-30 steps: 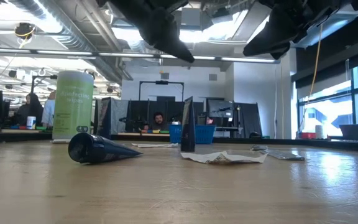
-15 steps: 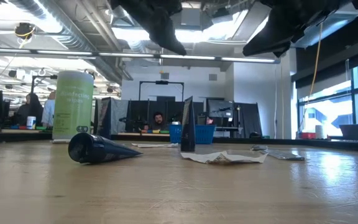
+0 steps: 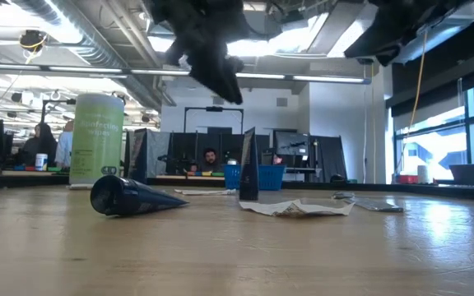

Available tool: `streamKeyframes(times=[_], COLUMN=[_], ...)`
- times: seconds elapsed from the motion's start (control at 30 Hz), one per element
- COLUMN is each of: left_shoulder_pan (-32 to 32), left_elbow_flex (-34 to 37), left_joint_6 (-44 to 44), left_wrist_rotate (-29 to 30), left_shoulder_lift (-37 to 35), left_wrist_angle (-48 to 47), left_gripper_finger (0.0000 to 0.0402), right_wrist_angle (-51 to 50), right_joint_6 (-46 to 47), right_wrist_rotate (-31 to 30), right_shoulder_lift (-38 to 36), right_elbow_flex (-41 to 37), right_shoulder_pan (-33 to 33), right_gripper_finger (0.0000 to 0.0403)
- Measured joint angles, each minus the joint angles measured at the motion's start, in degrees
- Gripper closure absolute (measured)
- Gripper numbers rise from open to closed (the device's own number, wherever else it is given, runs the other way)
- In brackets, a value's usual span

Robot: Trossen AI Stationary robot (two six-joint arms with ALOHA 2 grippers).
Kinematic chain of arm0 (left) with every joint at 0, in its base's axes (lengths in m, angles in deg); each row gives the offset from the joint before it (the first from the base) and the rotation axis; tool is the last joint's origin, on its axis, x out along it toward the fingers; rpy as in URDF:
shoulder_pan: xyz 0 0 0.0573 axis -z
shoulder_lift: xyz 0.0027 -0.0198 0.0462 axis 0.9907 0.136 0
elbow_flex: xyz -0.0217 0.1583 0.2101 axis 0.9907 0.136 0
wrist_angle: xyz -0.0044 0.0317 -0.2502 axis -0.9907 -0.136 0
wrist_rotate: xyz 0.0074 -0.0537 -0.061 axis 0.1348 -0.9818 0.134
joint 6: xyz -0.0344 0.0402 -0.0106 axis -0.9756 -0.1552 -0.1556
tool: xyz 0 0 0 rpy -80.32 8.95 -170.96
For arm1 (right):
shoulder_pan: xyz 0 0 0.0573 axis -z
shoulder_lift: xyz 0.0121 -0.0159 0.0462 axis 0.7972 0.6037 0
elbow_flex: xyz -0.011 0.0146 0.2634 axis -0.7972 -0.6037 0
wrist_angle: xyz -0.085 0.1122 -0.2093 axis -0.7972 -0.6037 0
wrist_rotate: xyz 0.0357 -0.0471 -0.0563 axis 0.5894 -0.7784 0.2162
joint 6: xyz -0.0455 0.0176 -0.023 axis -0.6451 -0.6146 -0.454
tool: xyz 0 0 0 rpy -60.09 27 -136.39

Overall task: Pick & Place Travel size toiletries
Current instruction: Put the dark blue shaving cream bottle into the blue basket

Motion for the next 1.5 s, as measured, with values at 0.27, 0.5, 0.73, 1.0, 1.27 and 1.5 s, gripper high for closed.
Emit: streamKeyframes(times=[0.27,0.5,0.73,1.0,1.27,1.5], left_shoulder_pan=[2.0,2.2,3.3,3.5,2.6,2.8], left_elbow_flex=[0.0,0.0,0.0,0.0,0.0,0.0], left_joint_6=[4.9,7.8,12.3,15.2,15.0,16.1], left_wrist_rotate=[2.7,1.6,1.6,1.0,0.8,1.4], left_shoulder_lift=[3.5,3.5,3.5,4.9,8.7,9.4], left_wrist_angle=[-0.7,-0.4,1.2,2.2,2.2,4.7], left_gripper_finger=[0.0275,0.0281,0.0284,0.0284,0.0284,0.0284], right_wrist_angle=[-14.1,-23.7,-23.1,-23.0,-23.0,-22.9], right_joint_6=[4.1,9.7,9.7,9.7,9.7,9.7], right_wrist_rotate=[9.0,9.0,9.4,9.4,9.4,9.4], right_shoulder_lift=[-8.2,-12.3,-12.0,-11.8,-11.8,-11.8], right_elbow_flex=[0.0,0.0,0.0,0.0,0.0,0.0], right_shoulder_pan=[1.0,1.0,1.0,1.0,1.0,1.0], right_gripper_finger=[0.0379,0.0384,0.0394,0.0378,0.0353,0.0337])
